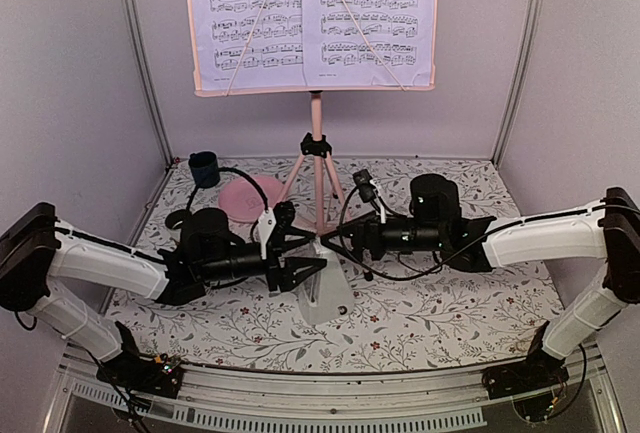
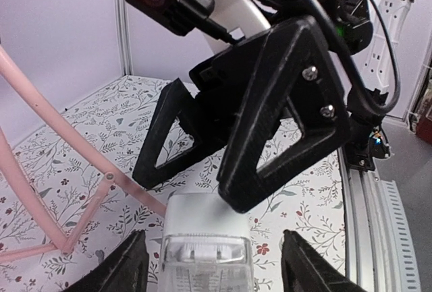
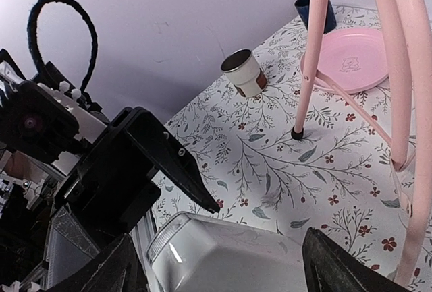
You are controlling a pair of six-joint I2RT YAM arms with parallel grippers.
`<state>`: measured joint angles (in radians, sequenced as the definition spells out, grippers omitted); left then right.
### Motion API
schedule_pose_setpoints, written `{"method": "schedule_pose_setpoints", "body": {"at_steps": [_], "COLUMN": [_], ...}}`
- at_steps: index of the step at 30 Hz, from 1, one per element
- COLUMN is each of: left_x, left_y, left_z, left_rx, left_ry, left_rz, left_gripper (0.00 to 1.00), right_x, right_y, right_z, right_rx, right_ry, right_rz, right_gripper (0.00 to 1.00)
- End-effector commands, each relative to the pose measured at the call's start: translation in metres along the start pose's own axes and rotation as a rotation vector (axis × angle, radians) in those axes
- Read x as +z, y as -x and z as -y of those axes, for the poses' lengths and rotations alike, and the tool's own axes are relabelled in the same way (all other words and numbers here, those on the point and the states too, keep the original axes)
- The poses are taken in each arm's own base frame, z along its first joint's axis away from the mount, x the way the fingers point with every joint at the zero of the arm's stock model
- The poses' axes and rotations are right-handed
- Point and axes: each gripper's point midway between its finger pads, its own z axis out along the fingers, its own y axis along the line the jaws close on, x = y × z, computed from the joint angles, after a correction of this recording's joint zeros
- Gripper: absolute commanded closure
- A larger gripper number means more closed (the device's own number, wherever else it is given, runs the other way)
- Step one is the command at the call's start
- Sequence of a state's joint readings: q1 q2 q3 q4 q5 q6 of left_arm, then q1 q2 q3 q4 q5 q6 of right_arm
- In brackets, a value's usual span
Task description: Set up the instrument practice props
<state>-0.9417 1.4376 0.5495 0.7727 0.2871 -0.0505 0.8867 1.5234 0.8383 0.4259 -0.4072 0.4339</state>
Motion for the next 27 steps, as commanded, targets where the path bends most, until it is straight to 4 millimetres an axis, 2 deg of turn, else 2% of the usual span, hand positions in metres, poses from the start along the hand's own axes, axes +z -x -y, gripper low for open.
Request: {"method": "schedule_pose_setpoints", "body": {"at_steps": [1,18,27], "left_x": [-0.005,-0.005,-0.007], "left_y": [0.007,-0.002,-0.010], "left_z": [0.001,-0.002,-0.003], "left_rx": [0.022,0.001,-0.005], "left_ry": [-0.041,-0.062,-0.063], "left_rz": [0.029,0.038,0.013], "left_gripper": [0.34,0.57,0.66], "right_x": [0.007,0.010,0.011], "right_y": [0.000,-0.028,-0.040], "right_z": [0.001,0.029,0.044], "right_rx": [0.036,0.171,0.196], "right_ry": [0.019,-0.023,-0.080], "right_rz": [-0.020,-0.103,-0.138], "right_gripper": [0.14,0.20,0.23]}}
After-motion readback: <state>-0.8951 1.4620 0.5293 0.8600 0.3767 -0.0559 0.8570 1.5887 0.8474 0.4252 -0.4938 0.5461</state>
